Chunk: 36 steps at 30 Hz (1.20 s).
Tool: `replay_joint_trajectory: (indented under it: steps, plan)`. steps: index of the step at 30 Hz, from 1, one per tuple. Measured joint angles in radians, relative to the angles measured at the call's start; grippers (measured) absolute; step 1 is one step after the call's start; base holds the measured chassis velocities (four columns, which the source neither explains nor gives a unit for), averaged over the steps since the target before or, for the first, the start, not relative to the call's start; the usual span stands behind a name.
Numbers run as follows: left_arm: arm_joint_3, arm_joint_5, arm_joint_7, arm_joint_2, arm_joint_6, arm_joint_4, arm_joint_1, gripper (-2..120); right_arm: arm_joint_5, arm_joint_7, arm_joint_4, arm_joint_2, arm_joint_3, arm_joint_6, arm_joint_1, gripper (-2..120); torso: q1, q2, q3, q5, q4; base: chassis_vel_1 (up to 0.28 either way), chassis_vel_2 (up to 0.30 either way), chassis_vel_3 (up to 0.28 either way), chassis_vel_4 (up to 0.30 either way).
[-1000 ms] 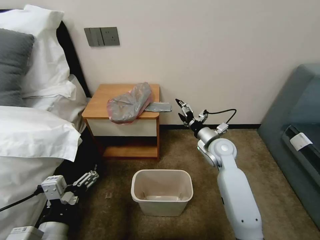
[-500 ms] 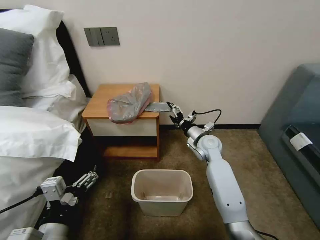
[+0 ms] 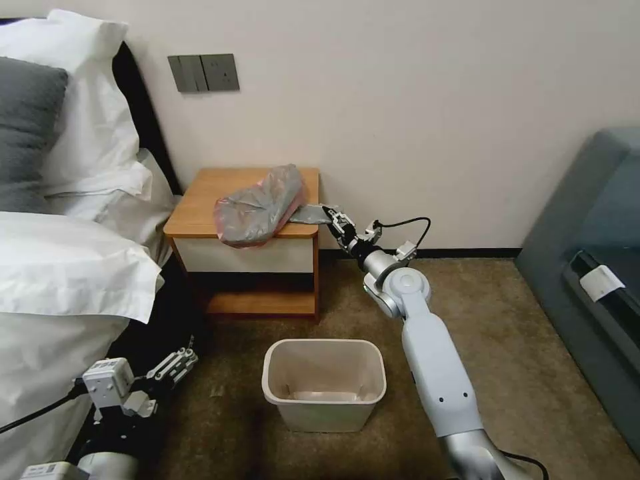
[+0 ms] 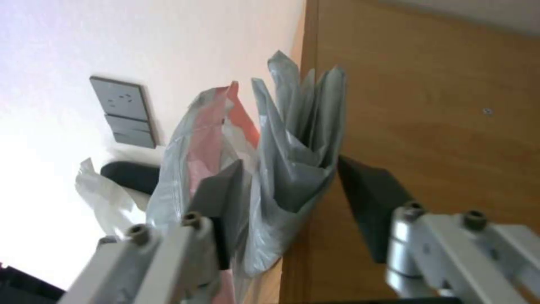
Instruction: Pick up the garbage bag from the table and place it over the trash can.
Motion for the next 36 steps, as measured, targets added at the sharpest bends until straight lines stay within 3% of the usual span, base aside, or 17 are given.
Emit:
replay_joint_trajectory:
  steps: [13,21,28,36]
  plan:
    - [0.001,-0.004,0.002,0.007,0.001,0.0,-0.004,100,-0.012,0.011,0.027,-0.002,0.006,0.026,-0.007,0,0.0,0.0,0.0,0.0001,0.0,0.0,0.0,0.0,0.0]
    - [0.0,-0.011,0.002,0.026,0.002,0.0,-0.009,100,0.016,0.104,0.202,-0.042,-0.036,0.029,-0.094,0,0.0,0.0,0.0,0.0001,0.0001,0.0,0.0,0.0,0.0]
    - [0.016,-0.027,0.0,0.051,0.012,0.0,-0.091,100,0.049,0.224,0.487,-0.123,-0.078,0.043,-0.287,0,0.0,0.0,0.0,0.0001,-0.0003,0.0,0.0,0.0,0.0]
    - [0.013,-0.046,-0.001,0.082,0.022,0.0,-0.156,100,0.099,0.277,0.682,-0.176,-0.071,0.043,-0.426,0,0.0,0.0,0.0,0.0001,0.0,0.0,0.0,0.0,0.0]
